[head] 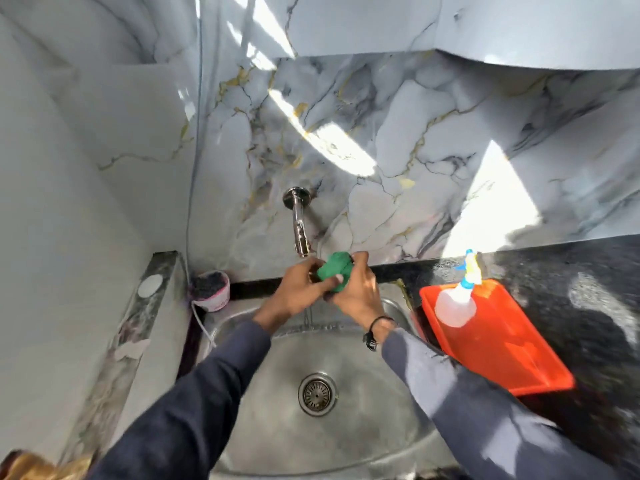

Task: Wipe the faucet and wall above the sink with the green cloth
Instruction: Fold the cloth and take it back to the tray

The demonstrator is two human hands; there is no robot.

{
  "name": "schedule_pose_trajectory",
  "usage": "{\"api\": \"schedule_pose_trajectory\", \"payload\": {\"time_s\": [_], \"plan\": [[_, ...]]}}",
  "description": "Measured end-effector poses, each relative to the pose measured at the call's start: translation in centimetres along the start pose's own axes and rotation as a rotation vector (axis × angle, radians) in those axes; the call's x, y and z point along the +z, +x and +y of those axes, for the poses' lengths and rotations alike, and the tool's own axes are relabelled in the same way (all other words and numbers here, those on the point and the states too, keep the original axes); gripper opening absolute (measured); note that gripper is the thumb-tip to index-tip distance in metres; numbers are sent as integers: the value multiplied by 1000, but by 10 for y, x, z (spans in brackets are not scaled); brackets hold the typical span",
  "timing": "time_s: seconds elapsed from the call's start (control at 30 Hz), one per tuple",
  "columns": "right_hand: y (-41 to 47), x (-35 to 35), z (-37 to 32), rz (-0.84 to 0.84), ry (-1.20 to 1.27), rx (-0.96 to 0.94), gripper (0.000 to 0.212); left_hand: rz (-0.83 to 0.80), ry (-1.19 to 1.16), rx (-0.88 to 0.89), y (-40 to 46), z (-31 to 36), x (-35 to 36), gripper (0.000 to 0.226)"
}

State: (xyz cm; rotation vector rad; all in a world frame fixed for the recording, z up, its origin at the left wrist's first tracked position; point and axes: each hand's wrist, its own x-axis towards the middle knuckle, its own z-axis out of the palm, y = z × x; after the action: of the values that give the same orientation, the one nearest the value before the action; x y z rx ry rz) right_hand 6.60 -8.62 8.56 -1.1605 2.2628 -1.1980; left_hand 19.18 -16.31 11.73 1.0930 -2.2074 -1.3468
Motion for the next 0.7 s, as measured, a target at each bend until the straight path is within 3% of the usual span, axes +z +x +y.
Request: {"api": "schedule_pose_trajectory", "payload": {"time_s": [0.17, 0.23, 0.3, 0.33, 0.43, 0.6, 0.7], "plan": [[-14, -51, 10, -265, 211, 157, 118, 59, -423, -180, -16, 19, 24, 17], [-16, -80, 28, -459, 452, 292, 106, 13, -512, -212, -21, 33, 35, 19], [-13, -112, 58, -542, 635, 421, 64, -54, -584, -226, -24, 43, 51, 19], [-10, -131, 79, -503, 634, 477, 50, -89, -634, -226, -24, 48, 62, 16], [3, -181, 144, -332, 650, 598, 47, -140, -690, -238, -18, 62, 108, 19], [-15, -205, 174, -352, 586, 419, 45, -44, -528, -322, 0, 79, 201, 15], [-12, -227, 219, -266, 528, 467, 51, -58, -487, -339, 11, 78, 261, 23]]}}
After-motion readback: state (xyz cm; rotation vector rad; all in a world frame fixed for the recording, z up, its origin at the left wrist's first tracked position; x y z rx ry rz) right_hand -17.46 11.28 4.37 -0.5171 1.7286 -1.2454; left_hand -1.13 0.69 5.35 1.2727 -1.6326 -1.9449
